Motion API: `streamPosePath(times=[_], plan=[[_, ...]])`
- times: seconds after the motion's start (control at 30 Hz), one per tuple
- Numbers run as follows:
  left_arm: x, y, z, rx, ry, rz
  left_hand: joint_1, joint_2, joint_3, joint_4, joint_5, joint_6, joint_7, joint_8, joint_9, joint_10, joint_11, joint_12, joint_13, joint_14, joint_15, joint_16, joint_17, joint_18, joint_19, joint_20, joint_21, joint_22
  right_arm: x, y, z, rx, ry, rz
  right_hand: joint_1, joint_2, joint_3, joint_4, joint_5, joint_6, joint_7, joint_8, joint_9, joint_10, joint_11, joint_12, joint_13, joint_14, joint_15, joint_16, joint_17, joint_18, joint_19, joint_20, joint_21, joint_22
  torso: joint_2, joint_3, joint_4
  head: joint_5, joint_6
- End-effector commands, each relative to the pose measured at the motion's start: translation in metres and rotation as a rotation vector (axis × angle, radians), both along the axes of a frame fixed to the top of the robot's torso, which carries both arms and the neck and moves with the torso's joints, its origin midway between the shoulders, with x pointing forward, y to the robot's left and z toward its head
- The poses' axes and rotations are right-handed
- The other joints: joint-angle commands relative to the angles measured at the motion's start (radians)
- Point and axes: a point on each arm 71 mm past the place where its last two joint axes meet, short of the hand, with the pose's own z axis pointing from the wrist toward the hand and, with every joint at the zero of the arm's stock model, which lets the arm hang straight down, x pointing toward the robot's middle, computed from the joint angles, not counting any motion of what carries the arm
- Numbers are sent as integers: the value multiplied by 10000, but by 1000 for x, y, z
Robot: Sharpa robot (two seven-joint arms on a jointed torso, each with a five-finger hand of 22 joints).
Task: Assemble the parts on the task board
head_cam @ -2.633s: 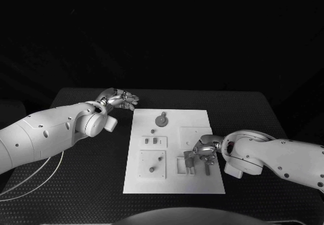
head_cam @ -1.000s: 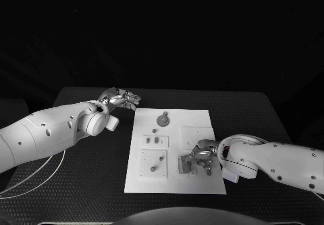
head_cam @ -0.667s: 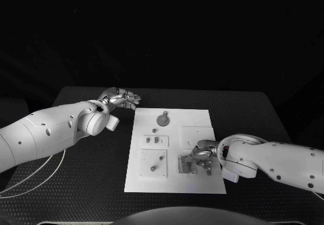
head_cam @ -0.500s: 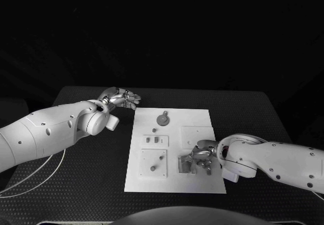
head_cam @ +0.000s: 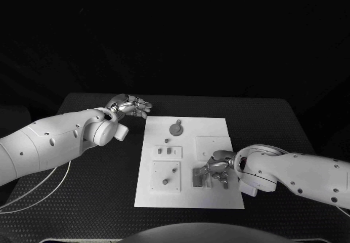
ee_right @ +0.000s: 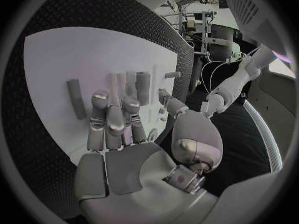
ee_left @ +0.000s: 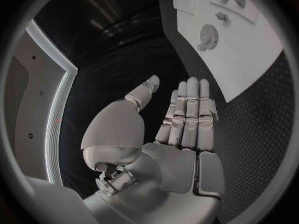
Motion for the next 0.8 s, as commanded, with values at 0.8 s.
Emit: streamPosePath(times=[0.8], plan=[[1, -2, 1, -97, -29, -91, -78, -54, -10, 69, -42, -58, -19, 61, -20, -74, 4, 6, -11, 9, 87, -59, 44, -56, -64, -11, 34, -12, 3, -57, 30, -304, -847, -565, 1370, 710, -369, -1160, 40, 391, -19, 265, 334, 106, -138, 155, 50, 302, -71, 21, 365, 200, -5, -31, 79, 151, 7, 16, -76, -107, 123]])
